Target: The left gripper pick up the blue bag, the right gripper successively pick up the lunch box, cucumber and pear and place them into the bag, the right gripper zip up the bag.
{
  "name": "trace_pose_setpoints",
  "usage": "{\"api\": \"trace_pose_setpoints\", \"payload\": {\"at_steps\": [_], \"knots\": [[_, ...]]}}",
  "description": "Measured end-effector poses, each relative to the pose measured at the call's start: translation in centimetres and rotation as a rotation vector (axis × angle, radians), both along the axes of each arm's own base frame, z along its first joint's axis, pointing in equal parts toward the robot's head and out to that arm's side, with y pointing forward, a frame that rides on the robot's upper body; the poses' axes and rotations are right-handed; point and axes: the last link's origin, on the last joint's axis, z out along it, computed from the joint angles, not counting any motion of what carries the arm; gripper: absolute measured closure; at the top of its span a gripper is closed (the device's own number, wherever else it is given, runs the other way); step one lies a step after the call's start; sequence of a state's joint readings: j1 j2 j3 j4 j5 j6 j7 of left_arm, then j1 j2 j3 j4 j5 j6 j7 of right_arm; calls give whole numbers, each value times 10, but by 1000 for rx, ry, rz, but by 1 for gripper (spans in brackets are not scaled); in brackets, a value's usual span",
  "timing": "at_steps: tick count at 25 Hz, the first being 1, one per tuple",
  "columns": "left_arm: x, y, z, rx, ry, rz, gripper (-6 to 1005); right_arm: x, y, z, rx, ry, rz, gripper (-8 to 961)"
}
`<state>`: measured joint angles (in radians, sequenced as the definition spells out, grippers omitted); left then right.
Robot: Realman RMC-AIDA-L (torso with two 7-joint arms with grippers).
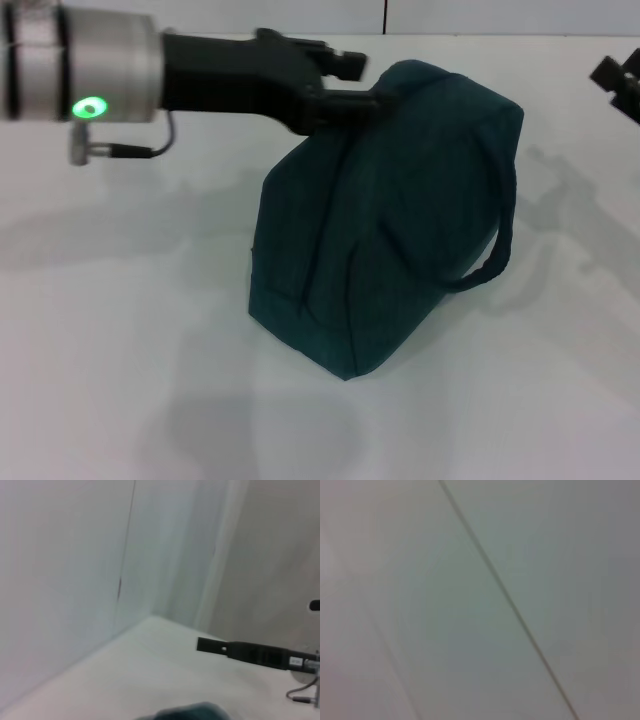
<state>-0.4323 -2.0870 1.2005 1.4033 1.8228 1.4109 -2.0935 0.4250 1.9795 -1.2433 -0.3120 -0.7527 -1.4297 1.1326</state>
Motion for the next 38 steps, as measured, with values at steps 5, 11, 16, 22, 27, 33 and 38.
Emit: {"api": "trace_pose_setpoints", "payload": {"at_steps": [5, 11, 16, 22, 27, 33, 38], "knots": [[-23, -37, 33, 105, -153, -132, 367, -13, -36, 26, -12, -71, 281, 92], [-75, -82, 36, 53, -142, -136, 133, -15, -66, 24, -113, -205, 445, 93], [-125, -110, 8, 12, -72, -99, 134, -4, -83, 2, -242, -319, 489, 93], [-165, -124, -17, 33, -78, -69, 136, 19, -95, -32, -265, -392, 412, 94], [-187, -128, -30, 84, -98, -36, 137, 39, -104, -57, -243, -462, 317, 93], [-197, -135, -37, 97, -91, -21, 138, 45, -110, -66, -237, -479, 287, 93], [-198, -137, -38, 91, -90, -26, 139, 45, -110, -66, -236, -480, 288, 94]]}}
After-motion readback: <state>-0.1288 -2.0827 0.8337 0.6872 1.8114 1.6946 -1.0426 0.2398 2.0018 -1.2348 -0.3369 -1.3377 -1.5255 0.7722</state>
